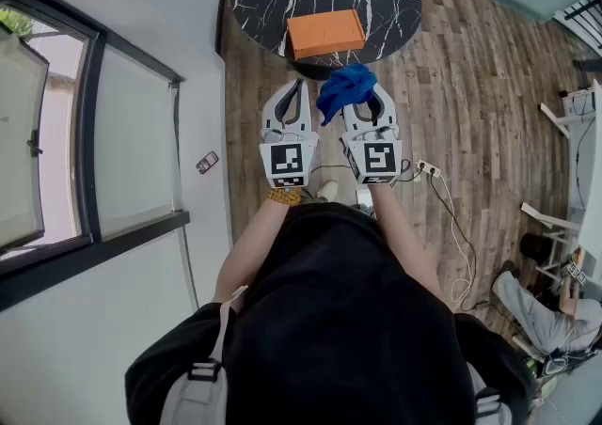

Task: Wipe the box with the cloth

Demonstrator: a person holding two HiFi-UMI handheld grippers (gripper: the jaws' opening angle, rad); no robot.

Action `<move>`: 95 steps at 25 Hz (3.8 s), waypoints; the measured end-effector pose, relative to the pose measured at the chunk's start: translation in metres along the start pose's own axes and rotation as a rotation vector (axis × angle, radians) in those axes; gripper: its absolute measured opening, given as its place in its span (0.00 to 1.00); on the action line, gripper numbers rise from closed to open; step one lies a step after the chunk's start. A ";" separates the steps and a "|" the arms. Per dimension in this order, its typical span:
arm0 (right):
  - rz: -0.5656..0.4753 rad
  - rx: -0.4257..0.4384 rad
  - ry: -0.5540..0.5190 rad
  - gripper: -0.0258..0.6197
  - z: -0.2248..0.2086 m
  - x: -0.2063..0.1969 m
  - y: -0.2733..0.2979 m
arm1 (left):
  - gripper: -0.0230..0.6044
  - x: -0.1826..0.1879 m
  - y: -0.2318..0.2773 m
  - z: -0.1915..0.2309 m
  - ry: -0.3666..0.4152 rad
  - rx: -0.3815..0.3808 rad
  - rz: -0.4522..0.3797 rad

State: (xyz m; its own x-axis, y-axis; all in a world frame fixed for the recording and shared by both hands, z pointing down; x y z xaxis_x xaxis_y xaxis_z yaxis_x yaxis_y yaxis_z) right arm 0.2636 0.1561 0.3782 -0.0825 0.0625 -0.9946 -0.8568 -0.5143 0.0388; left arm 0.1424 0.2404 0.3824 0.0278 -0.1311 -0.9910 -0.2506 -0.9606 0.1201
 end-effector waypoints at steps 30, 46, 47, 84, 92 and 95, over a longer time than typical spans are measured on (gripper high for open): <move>0.104 -0.100 0.017 0.18 -0.046 -0.015 0.136 | 0.05 -0.003 0.146 0.074 -0.013 -0.134 0.077; 0.260 -0.409 0.046 0.18 -0.047 -0.036 0.248 | 0.05 -0.018 0.265 0.172 -0.036 -0.448 0.141; 0.268 -0.412 0.035 0.18 -0.044 -0.037 0.252 | 0.05 -0.022 0.269 0.176 -0.037 -0.467 0.147; 0.854 -0.275 -0.083 0.18 -0.156 -0.262 0.365 | 0.26 -0.245 0.330 0.171 -0.465 -0.701 0.943; 0.809 -0.181 -0.089 0.18 -0.116 -0.260 0.380 | 0.25 -0.248 0.328 0.170 -0.516 -0.673 0.932; 0.793 -0.120 -0.119 0.18 -0.088 -0.257 0.388 | 0.24 -0.248 0.328 0.171 -0.528 -0.660 0.935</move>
State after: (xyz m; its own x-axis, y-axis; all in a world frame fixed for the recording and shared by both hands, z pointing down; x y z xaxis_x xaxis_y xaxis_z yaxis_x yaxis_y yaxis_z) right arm -0.0030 -0.1349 0.6407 -0.7014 -0.2720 -0.6588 -0.4613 -0.5313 0.7106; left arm -0.1116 -0.0001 0.6571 -0.3264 -0.8583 -0.3960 0.5685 -0.5129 0.6432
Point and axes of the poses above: the fingertips, and each gripper's own axes: y forward along the fingers, z to its left, x out of its top, the point moved 7 cm from there along -y, backward along the fingers, and after that the axes turned 6 degrees about z, right-handed, at the moved point
